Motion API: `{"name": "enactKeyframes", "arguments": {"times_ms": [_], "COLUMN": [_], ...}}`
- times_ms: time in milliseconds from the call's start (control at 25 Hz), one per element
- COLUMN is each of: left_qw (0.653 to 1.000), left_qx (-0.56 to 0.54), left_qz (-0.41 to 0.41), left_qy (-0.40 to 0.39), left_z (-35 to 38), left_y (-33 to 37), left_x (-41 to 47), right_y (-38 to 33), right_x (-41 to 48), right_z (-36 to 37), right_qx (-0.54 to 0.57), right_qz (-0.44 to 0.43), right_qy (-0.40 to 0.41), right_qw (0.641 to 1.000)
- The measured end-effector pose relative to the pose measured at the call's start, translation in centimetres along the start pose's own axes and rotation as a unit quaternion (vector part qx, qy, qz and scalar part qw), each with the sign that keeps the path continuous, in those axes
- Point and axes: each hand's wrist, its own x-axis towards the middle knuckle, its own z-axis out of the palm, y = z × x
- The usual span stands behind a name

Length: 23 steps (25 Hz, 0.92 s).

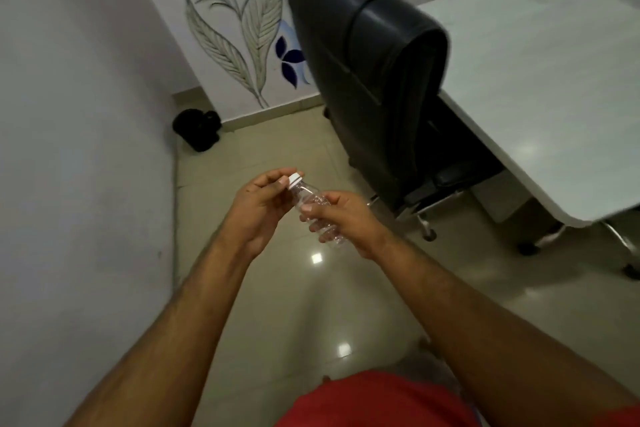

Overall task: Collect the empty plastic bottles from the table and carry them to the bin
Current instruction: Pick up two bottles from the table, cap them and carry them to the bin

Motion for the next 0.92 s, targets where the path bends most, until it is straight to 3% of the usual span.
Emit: {"name": "enactKeyframes", "arguments": {"times_ms": [240, 360, 480, 560, 640, 720, 920], "left_qw": [0.992, 0.994, 0.993, 0.996, 0.994, 0.990, 0.997], "left_qx": [-0.002, -0.077, -0.112, -0.072, -0.007, 0.002, -0.052], "left_qz": [0.038, 0.045, 0.048, 0.031, 0.015, 0.012, -0.012], "left_qy": [0.120, 0.058, 0.014, 0.037, 0.104, 0.138, 0.060], "left_z": [-9.7, -15.8, -20.9, -23.7, -25.9, -27.6, -30.3], "left_y": [4.1, 6.6, 8.7, 9.9, 11.6, 13.9, 19.6], "left_x": [2.1, 6.0, 11.5, 16.2, 21.4, 25.7, 37.3], "right_y": [-2.3, -3.6, -4.0, -4.2, -5.5, -7.4, -12.8], "right_x": [7.6, 13.5, 21.1, 27.0, 32.5, 37.0, 47.9], "right_z": [11.0, 14.5, 16.4, 18.0, 19.7, 20.9, 20.6], "right_qx": [-0.166, 0.014, 0.153, 0.111, -0.010, -0.078, -0.011], "right_qz": [-0.049, 0.074, 0.159, 0.148, 0.094, 0.046, 0.112], "right_qy": [0.016, -0.116, -0.226, -0.208, -0.121, -0.067, -0.105], "right_qw": [0.985, 0.990, 0.949, 0.961, 0.988, 0.994, 0.988]}}
